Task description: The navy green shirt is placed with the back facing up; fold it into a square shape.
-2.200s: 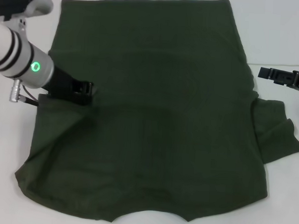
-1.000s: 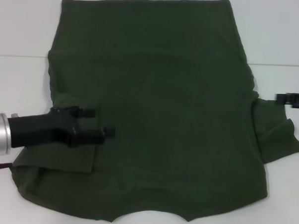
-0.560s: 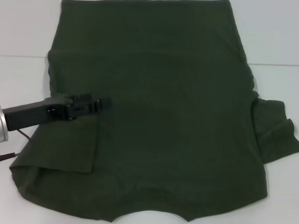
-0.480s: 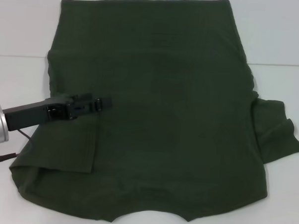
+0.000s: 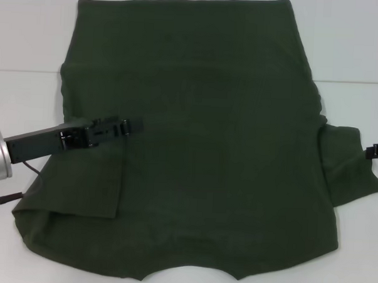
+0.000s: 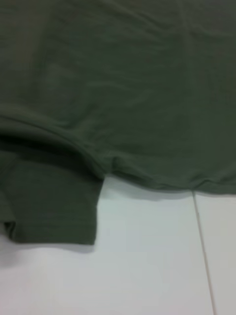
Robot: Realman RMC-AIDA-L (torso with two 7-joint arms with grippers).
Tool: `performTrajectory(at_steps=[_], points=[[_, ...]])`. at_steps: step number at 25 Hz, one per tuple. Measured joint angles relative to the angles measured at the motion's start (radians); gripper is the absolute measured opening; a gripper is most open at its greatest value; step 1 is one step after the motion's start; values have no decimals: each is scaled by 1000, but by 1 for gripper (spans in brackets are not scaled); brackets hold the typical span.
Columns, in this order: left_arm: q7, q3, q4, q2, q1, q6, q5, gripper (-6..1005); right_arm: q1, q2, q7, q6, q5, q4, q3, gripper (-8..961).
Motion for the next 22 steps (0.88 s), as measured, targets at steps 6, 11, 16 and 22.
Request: performTrajectory(at_steps=[6,11,16,22], points=[[-5,0,-1,0,-4,2,-5,919,28,9,-3,55,0,41,-8,743],[-8,0,-1,0,-3,1,-13,919,53,11,-3,82,-7,87,-18,742],[-7,0,-1,0,1,-6,-14,919,60,11,3,98,-9,100,-30,741],[-6,0,-1,0,-1,-9,-16,918,61,12,2,123,-10,118,-45,740]])
